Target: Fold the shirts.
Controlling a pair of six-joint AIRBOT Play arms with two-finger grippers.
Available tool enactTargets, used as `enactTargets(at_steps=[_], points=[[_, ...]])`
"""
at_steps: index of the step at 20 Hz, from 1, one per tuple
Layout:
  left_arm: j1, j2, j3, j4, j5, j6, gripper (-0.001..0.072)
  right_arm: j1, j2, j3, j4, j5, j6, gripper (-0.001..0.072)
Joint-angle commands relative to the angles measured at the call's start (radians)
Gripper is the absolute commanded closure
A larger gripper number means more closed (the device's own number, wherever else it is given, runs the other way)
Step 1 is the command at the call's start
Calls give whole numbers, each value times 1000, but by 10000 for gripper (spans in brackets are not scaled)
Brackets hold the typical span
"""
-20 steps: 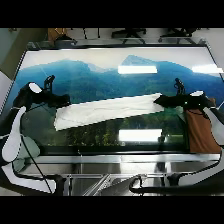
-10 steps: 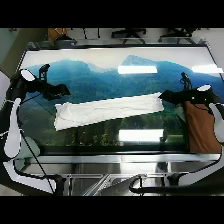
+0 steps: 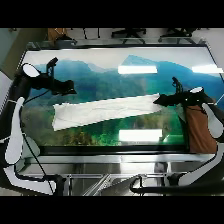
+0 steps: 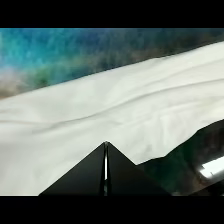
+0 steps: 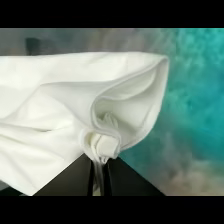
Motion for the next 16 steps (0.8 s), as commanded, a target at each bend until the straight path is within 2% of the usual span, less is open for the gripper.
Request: enactTargets(at_steps=[1,4,7,10,16], points=[[-137,-47,1,-32,94,3,690,7,21,48,82,112,0,691],[-307,-138,2,-32,226,-2,690,-5,120,117,81,259,61,691],[-445,-253,31,-32,319,-33,690,-27,239,216,82,389,166,691],[-551,-392,163,-33,296,-72,690,-31,333,281,82,488,222,691],[-644,-552,423,-34,164,-108,690,-39,421,290,80,521,242,691]])
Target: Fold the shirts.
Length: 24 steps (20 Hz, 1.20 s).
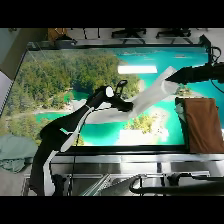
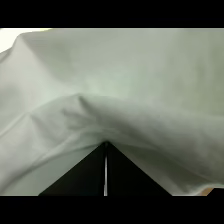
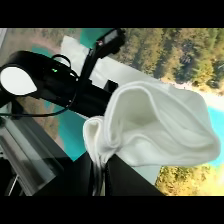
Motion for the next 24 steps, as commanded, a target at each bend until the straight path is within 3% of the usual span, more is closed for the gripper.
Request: enactTargets(at_steps=[1,4,7,10,15,19,20,21,22,24], points=[[-38,-60,154,2,-114,-17,691,-3,28,10,-6,51,34,691],[34,51,183,5,-240,20,692,-1,2,9,-4,51,49,691],[210,311,52,4,-312,41,692,14,-13,9,11,34,62,691],[416,622,-86,1,-317,43,692,99,-14,9,73,-72,74,691],[723,1103,-277,2,-238,110,692,471,-79,8,80,-387,73,690],[895,1319,-426,1,-211,154,692,842,-282,8,78,-769,4,677],[912,1353,-466,1,-209,172,692,938,-354,8,80,-893,-67,527],[924,1381,-508,1,-201,185,692,1018,-420,9,81,-1005,-106,326],[927,1403,-546,2,-184,190,692,1081,-476,9,81,-1101,-174,280],[924,1428,-599,1,-156,191,692,1107,-510,9,68,-1120,-207,280]])
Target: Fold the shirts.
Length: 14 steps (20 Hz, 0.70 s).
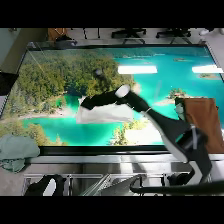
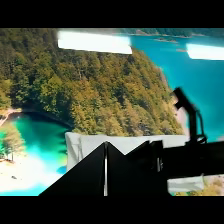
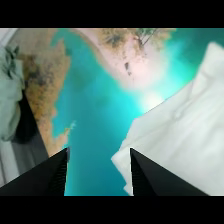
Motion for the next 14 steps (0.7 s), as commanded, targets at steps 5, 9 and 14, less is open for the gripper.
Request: enactTargets(at_steps=[5,9,14], points=[[22,47,-113,-60,43,41,692,-102,34,2,-27,114,-55,279],[22,-10,-85,-164,19,75,692,-373,161,2,-177,336,146,169],[22,-85,29,-180,-82,76,692,-652,185,-77,-402,601,381,75]])
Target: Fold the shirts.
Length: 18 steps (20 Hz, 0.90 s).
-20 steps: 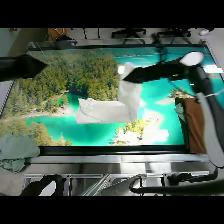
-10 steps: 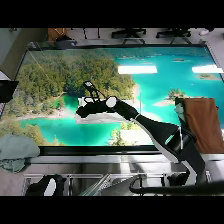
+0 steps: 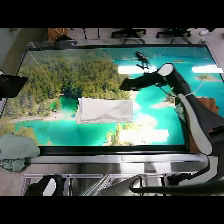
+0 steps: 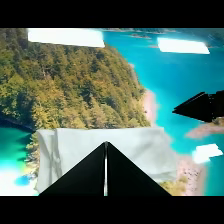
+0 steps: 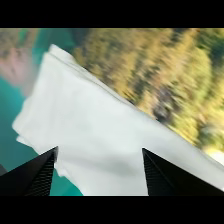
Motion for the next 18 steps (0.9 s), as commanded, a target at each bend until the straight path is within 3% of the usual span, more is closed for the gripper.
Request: enactTargets(at_steps=[1,5,13,14,15,16,18], points=[[1,-47,65,-23,-69,5,692,-149,15,-115,-87,156,124,75],[1,-54,72,-23,-74,5,692,-126,-20,-288,18,51,43,74],[1,-53,70,-22,-87,5,692,4,-180,-296,257,-17,-75,84],[1,-53,70,-21,-90,5,692,14,-187,-296,295,-17,-101,244],[1,-53,70,-21,-94,5,692,15,-184,-296,348,-1,-150,550],[1,-53,70,-21,-94,5,692,9,-171,-294,417,26,-186,624],[1,-53,70,-21,-94,6,692,-17,-109,-259,454,58,-202,689]])
